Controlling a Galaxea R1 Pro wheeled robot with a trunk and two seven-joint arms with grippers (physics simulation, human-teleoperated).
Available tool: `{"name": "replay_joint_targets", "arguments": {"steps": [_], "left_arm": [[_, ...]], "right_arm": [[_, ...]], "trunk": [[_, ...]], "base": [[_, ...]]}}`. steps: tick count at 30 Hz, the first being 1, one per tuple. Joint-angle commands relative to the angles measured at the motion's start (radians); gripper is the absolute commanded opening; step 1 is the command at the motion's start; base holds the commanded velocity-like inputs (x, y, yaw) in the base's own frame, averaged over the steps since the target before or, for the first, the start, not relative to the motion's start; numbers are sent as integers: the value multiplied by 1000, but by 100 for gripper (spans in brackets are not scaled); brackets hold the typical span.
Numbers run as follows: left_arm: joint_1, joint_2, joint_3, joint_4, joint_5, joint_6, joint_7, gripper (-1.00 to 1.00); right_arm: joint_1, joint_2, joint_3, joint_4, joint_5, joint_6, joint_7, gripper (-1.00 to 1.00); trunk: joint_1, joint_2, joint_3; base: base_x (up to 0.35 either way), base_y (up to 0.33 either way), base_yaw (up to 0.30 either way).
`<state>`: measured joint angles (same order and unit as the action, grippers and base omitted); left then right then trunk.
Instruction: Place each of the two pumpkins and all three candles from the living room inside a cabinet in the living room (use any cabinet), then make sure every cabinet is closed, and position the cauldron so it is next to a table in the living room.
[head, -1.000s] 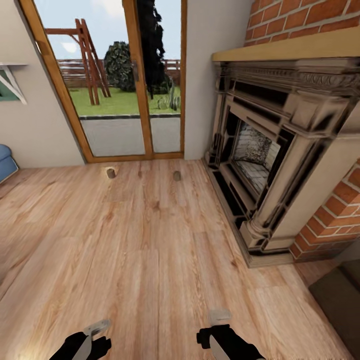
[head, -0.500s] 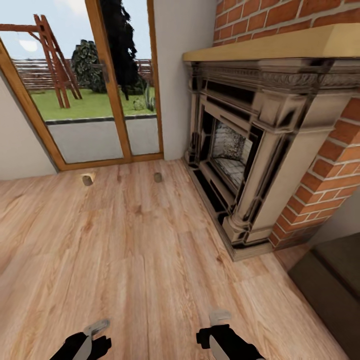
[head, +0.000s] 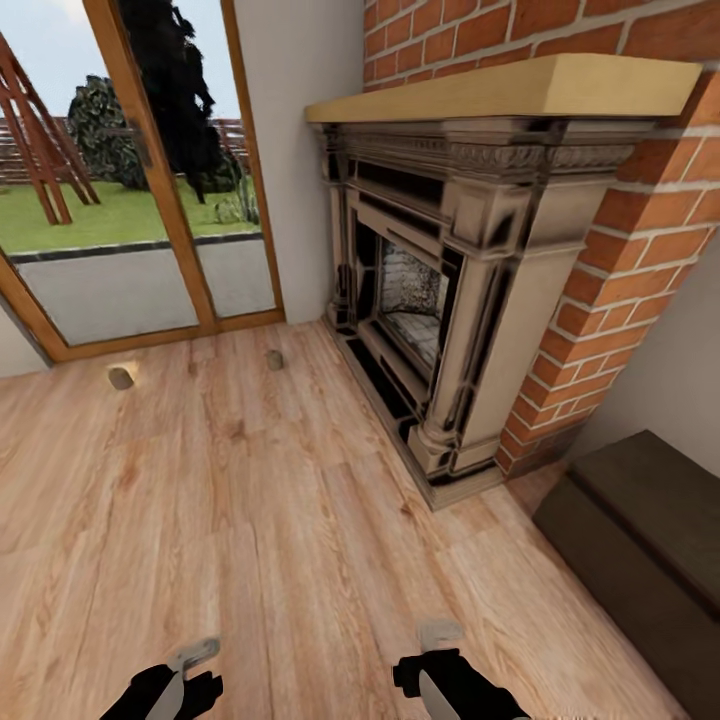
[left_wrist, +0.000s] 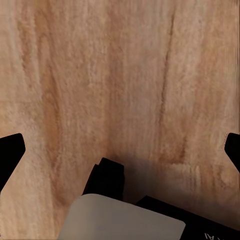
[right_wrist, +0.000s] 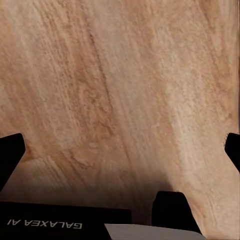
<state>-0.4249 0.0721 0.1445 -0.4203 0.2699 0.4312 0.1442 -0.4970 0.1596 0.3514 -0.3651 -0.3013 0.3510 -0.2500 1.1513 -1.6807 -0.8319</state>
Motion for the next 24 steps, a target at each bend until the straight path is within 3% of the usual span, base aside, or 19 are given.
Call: {"name": "replay_joint_targets", "arguments": {"steps": [1, 24], "left_arm": [[0, 0, 0, 0, 0, 0, 1, 100], [0, 0, 0, 0, 0, 0, 2, 100]], "right_arm": [[0, 0, 0, 0, 0, 0, 0, 100], [0, 0, 0, 0, -5, -1, 0, 100]], "trunk": [[0, 0, 0], [0, 0, 0]], "base": [[0, 0, -289], [0, 0, -289]]}}
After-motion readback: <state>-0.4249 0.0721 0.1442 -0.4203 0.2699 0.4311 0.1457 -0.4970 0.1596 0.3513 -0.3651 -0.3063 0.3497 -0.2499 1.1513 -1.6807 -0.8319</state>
